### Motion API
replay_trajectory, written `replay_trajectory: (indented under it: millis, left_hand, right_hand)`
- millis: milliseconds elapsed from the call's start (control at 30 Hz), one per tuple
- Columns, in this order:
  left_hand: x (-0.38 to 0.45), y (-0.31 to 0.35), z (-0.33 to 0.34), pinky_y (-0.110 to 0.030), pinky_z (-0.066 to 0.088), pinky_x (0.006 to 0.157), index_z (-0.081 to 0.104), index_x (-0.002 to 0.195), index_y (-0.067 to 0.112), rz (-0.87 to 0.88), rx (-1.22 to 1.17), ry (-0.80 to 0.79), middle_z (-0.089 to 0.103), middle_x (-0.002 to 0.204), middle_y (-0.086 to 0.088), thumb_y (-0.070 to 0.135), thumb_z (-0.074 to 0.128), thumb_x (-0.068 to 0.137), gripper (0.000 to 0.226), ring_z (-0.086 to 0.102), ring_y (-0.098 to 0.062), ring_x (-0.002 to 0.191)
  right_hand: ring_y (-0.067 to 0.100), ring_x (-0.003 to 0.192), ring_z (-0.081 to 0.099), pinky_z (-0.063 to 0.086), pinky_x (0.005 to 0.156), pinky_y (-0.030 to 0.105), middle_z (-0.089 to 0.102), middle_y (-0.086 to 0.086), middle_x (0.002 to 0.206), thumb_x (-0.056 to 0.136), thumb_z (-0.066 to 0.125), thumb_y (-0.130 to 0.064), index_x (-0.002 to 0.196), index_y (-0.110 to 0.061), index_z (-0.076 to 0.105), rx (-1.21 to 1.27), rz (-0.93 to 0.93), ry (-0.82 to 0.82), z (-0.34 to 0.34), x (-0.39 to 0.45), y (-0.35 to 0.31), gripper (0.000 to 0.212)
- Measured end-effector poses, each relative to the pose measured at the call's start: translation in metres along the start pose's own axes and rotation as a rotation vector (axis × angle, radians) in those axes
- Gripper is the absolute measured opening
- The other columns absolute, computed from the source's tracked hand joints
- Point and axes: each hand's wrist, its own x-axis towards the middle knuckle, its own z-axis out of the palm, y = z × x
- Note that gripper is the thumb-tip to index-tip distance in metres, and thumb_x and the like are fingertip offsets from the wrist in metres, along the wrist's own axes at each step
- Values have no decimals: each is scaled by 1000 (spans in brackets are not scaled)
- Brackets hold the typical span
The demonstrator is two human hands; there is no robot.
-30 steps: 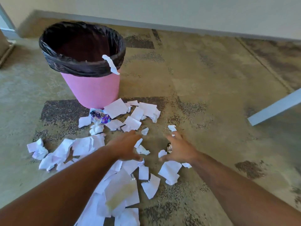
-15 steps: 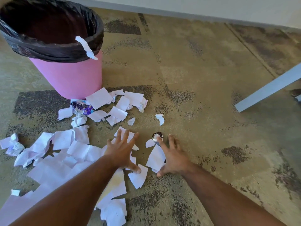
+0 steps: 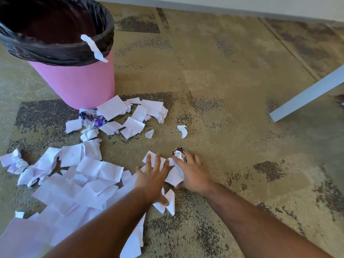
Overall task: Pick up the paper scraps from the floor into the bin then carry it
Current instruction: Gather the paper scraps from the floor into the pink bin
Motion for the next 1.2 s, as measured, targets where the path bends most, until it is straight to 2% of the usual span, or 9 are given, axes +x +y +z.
replay_trajectory:
  millis: [133,300,433,533,667,833,967,1133,1200]
  left_hand:
    - [-5,5,1,-60,27,116,-4,159,21,-8,-51,45,-10,166,-13,66,78,69,130,-11,-43,152]
    - [-8,2,1,-50,39,107,25,150,26,-7,-144,169,18,159,-1,50,79,77,94,17,-36,145]
    - [-4,-6,3,-40,46,101,40,141,27,19,-230,257,37,147,3,32,77,82,69,31,-29,133]
    - [-1,-12,3,-35,43,103,50,136,23,74,-323,276,47,136,2,19,76,84,58,38,-26,125]
    - [3,-17,-5,-31,41,89,57,130,19,80,-342,312,58,124,-4,7,66,89,43,50,-26,111]
    - [4,-18,-13,-26,35,73,59,121,14,35,-397,313,61,112,-7,0,57,91,33,54,-24,98]
    - [-1,-17,-20,-25,35,68,61,110,13,0,-474,330,65,104,-5,9,65,90,21,49,-17,82]
    - [-5,-29,-45,-29,42,67,59,106,13,-52,-481,333,68,104,-6,5,63,89,19,61,-22,87]
    - [-7,-38,-63,-29,51,80,61,118,16,-71,-469,344,69,116,-6,7,66,90,29,65,-21,101]
  right_hand:
    - [28,138,31,44,103,43,31,4,153,87,74,-42,150,-29,40,76,-45,131,9,-5,-4,73]
    - [24,115,49,50,88,38,47,1,126,93,61,-11,124,-21,61,175,-80,233,27,-11,-14,33]
    - [20,98,56,51,79,37,49,-2,111,94,58,-10,119,-22,65,266,-85,254,33,-14,-24,29]
    - [19,90,54,51,74,40,50,-3,100,93,60,-12,109,-19,69,325,-67,252,34,-13,-32,19]
    - [25,102,58,48,83,33,59,6,115,93,62,-10,117,-14,71,437,-45,241,31,-10,-35,26]
    - [21,103,62,49,83,31,64,4,113,94,66,-14,119,-13,65,636,34,210,27,-7,-46,25]
    - [20,103,65,54,87,37,68,3,113,95,66,-17,121,-16,67,655,78,220,29,1,-54,26]
    - [18,100,68,56,84,38,71,-2,107,93,64,-24,119,-20,68,699,79,264,18,14,-64,26]
    - [14,99,68,56,83,35,70,-5,106,92,63,-27,118,-23,68,713,27,303,4,20,-69,26]
